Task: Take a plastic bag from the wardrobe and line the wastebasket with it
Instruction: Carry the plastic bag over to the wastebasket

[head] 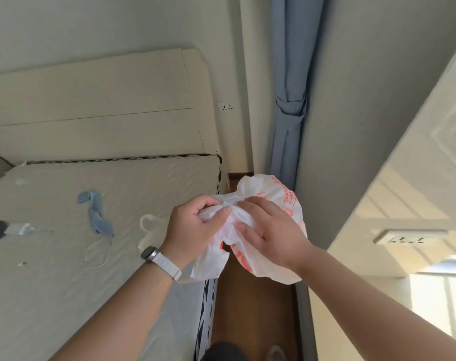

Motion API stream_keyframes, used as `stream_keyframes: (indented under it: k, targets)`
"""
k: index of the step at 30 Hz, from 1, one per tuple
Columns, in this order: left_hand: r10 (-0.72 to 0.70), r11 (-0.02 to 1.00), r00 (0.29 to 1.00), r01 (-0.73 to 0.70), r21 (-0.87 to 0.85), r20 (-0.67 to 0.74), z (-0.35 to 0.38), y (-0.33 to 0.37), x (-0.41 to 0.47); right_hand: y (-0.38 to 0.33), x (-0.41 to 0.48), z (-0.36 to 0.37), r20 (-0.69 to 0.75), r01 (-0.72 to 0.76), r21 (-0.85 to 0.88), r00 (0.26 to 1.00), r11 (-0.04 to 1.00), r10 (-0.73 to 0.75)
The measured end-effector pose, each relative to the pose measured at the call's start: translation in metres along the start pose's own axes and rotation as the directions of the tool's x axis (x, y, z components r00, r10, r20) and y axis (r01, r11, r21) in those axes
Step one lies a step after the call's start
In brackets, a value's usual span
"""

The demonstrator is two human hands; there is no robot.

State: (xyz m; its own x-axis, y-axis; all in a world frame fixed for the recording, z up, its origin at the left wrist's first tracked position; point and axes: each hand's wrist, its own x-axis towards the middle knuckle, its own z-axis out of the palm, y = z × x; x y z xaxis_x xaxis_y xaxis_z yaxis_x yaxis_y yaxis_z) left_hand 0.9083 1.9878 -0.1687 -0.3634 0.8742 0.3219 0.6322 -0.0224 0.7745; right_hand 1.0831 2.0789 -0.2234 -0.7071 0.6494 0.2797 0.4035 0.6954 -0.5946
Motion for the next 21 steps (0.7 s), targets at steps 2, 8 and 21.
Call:
stream_keyframes:
  k: [2, 8, 21]
  targets:
    - [-0.012, 1.000, 1.000, 0.012, 0.015, -0.005, 0.005, -0.006, 0.017, 0.010, 0.015, -0.001, -0.004, 0.019, 0.000, 1.000, 1.000, -0.019]
    - [-0.029, 0.999, 0.999, 0.029, -0.021, 0.021, 0.022, -0.029, 0.070, 0.042, 0.064, 0.002, -0.007, -0.017, -0.012, 1.000, 1.000, 0.017]
    - [-0.040, 0.994, 0.986, 0.056, -0.095, 0.162, 0.063, -0.161, 0.261, 0.141, 0.233, 0.048, 0.123, -0.251, -0.154, 0.955, 0.956, 0.271]
